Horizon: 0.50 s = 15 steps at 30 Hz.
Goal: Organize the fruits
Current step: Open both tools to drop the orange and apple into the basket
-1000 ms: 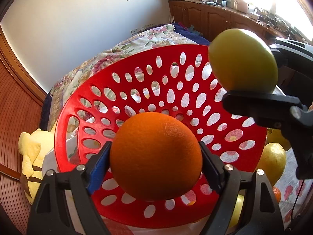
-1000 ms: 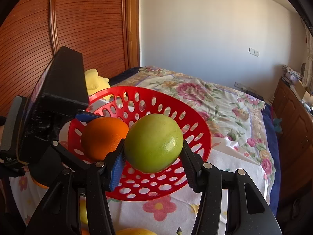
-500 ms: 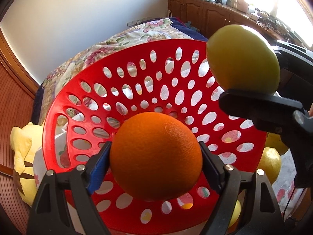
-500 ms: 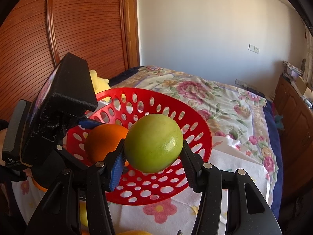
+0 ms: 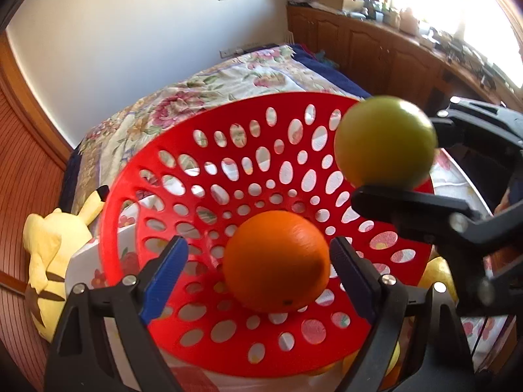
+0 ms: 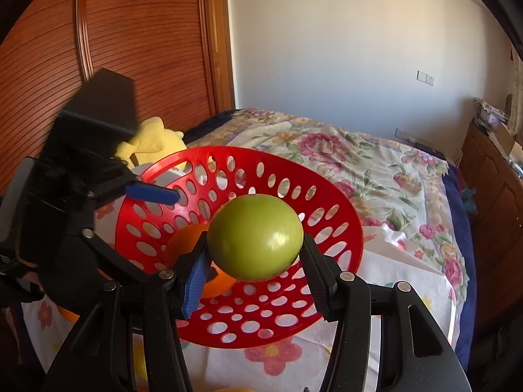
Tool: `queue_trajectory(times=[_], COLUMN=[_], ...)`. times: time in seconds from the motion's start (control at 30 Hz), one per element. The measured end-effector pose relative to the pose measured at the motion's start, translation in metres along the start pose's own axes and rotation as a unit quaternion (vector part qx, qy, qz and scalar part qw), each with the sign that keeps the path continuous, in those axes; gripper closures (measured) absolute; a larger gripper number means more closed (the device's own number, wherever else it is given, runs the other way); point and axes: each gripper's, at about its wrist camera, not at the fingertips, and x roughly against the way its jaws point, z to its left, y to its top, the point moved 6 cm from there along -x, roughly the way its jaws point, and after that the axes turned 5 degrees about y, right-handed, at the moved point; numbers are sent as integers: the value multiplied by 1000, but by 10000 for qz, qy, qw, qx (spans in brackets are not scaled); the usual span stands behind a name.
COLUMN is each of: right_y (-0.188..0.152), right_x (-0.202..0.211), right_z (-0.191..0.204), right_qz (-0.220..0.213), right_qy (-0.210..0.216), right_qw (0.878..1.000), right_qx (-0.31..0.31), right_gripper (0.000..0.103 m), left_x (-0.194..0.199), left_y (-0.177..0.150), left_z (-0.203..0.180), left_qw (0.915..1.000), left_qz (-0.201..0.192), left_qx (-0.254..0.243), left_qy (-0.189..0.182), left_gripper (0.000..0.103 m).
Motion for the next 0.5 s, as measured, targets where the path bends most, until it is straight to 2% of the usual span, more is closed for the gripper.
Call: queue_trajectory(times=[0.3, 0.5], right_y=[0, -6], right_x=[-12, -6], right_z=[6, 10], right_qz=[120, 147], right_qy=[-91, -154], right_qw=[9999, 9998], right_qx=[75, -5], right_gripper=[52, 52], left_x=[30, 53], left_y=[-17, -34], left_z=[32, 45], left_qw=[9987, 9963], left_qz=[-330, -627], left_qx=[379, 581], left_qy=[50, -30], left_gripper=[14, 14])
